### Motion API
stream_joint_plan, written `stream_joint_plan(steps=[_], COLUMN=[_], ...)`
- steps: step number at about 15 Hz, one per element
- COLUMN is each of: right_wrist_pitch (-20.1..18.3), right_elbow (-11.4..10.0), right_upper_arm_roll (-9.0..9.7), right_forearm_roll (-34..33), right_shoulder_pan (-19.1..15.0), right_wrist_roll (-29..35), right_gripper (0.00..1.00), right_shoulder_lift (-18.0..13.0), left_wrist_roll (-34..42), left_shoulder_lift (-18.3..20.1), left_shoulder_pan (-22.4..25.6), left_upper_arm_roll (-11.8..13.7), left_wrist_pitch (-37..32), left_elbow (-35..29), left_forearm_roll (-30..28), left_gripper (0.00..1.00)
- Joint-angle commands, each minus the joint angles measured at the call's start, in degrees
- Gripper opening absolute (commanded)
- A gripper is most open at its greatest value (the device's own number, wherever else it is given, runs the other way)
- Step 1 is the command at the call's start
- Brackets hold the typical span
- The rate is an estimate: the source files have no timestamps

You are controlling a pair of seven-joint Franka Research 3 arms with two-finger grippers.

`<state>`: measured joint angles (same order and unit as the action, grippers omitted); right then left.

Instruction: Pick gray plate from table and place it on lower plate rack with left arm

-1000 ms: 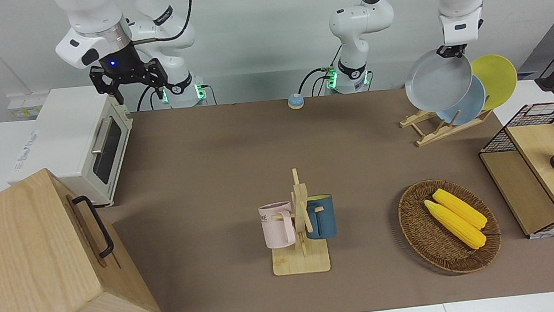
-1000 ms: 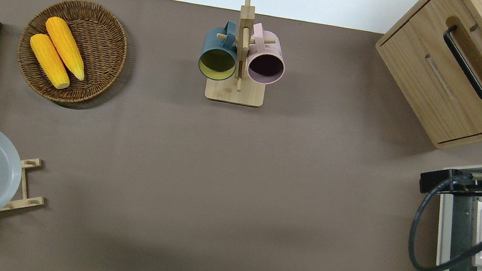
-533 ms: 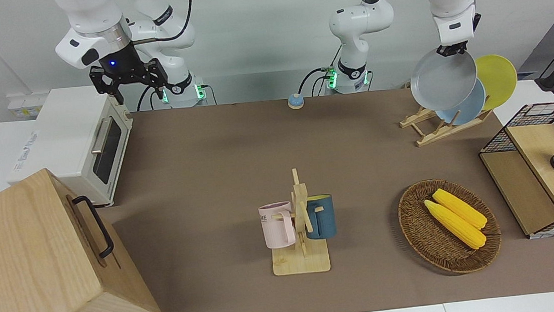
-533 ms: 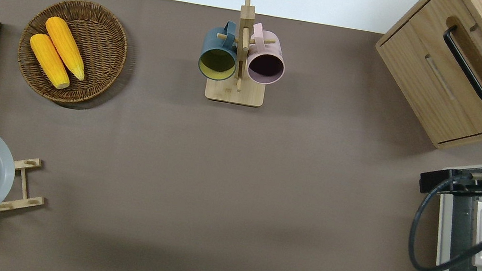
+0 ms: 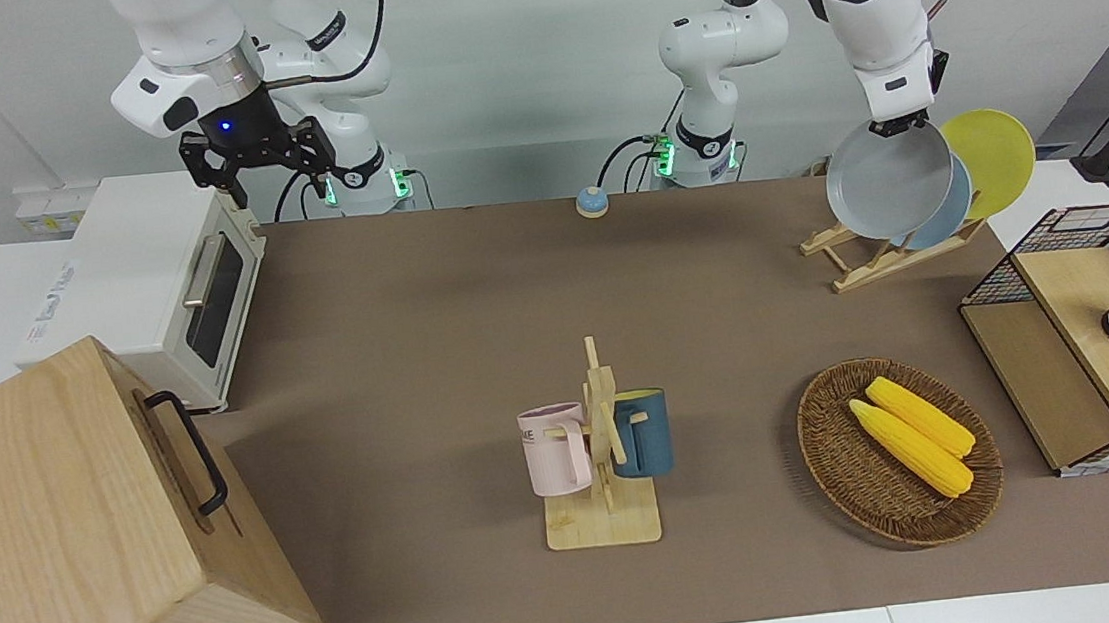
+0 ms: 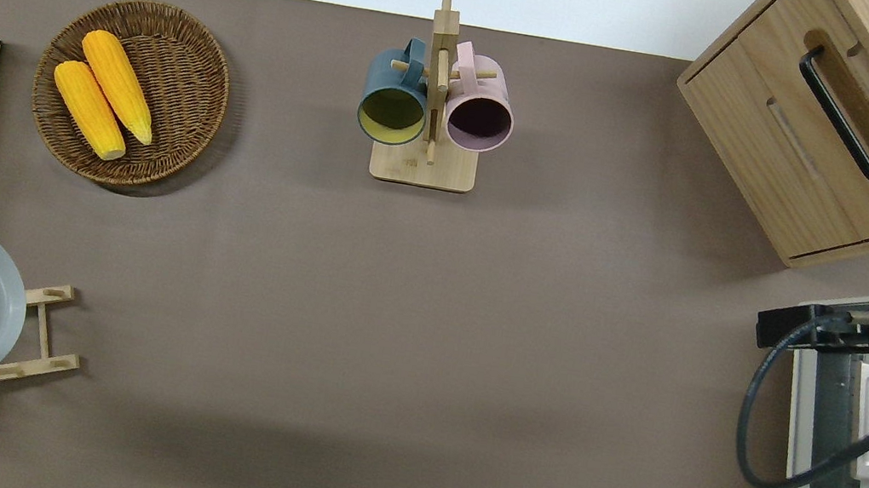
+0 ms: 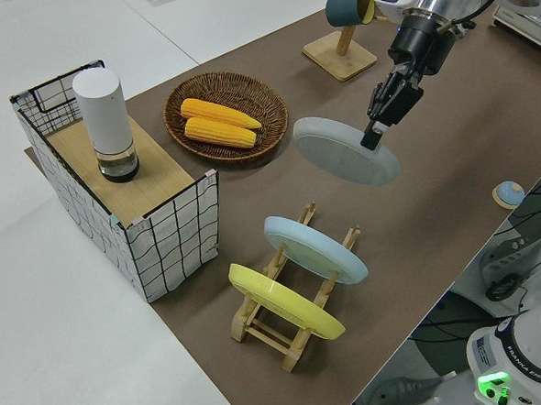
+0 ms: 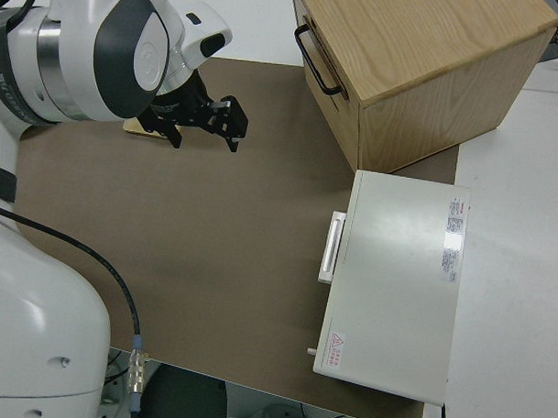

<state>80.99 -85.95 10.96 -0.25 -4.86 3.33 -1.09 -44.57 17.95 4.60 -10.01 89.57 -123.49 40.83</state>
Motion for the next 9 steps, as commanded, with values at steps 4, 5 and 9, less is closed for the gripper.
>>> stream_joint_plan(steps=[4, 5, 9], right_wrist_pitch=[-0.8, -0.8, -0.8], right_elbow=[0.3, 0.3, 0.3], right_upper_arm_roll=[0.29, 0.38, 0.38], right_forearm_roll=[0.4, 0.4, 0.4], right_shoulder_pan=[-0.4, -0.4, -0.4], right_wrist_roll=[0.0, 0.0, 0.0], right_gripper=[0.990, 0.987, 0.987], right_shoulder_lift=[-0.1, -0.1, -0.1], left_wrist_roll=[-8.0, -9.0, -11.5], left_shoulder_lift=[2.0, 2.0, 2.0], left_shoulder_pan=[-1.9, -2.0, -3.0], left_upper_arm_roll=[-0.4, -0.4, -0.7], left_wrist_pitch=[2.5, 2.5, 2.4], left_elbow=[-7.1, -7.7, -9.8], left_forearm_roll=[6.5, 7.1, 9.2], left_gripper=[0.00, 0.00, 0.00])
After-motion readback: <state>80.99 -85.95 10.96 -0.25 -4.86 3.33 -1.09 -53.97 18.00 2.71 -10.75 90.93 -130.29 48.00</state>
